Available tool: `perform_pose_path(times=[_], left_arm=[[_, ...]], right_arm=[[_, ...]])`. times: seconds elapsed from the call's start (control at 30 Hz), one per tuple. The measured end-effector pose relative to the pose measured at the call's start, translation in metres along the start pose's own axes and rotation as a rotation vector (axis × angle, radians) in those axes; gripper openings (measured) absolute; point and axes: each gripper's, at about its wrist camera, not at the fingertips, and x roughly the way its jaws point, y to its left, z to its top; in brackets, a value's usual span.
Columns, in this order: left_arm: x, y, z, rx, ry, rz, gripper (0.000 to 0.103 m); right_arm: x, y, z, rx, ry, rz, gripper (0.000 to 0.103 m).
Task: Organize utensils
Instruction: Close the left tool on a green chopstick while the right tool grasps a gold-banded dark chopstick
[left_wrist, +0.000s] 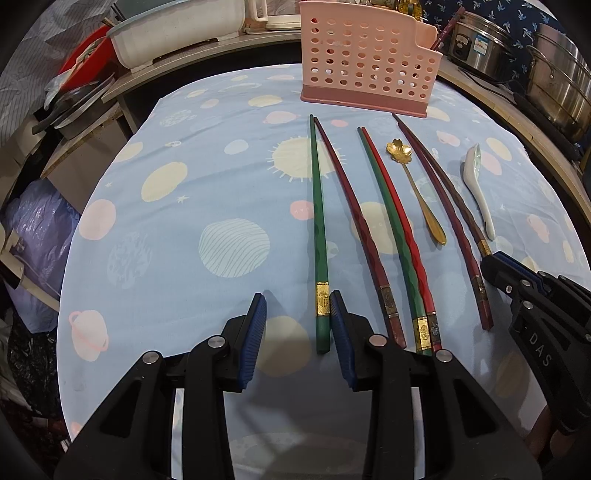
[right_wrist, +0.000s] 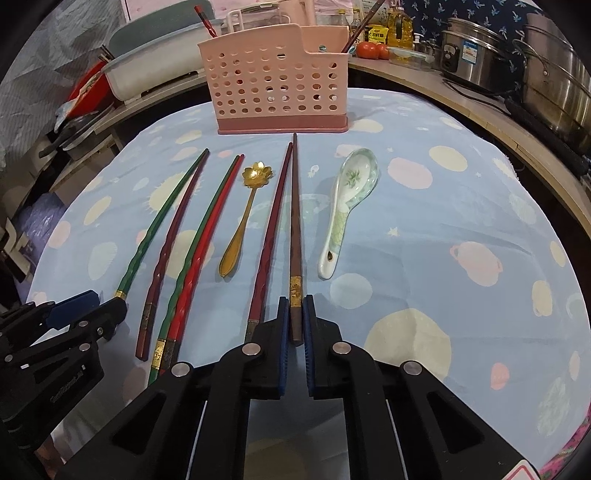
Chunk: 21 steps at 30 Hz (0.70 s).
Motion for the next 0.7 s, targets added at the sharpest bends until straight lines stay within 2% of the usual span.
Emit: perform_pose_path(times=[0.07,0.23,0.33,0.7], left_arm=[[0.000,0.001,0.000,-0.002,0.003,-0.004,0.032],[-0.003,0.006,0.001,-0.028,0.025,-0.036,0.015],[-0.007,0.008,0.001,-0.039,0.032,-0.059,0.009],[-0.017,0.012,-0.003,-0.055,0.029,-0.109,0.000]], right_arm=[[-0.003,-0.003,-0.001,0.016,0.004,0.012,0.007],[-0.018,-0.010,-0.003,0.047,-0.012,0.037,0.007],[-0.031,-0.014,-0.002,0.058,-0.038,0.049,0.007],[-0.056,-0.021,0.000,0.080,-0.076,0.075,0.007]])
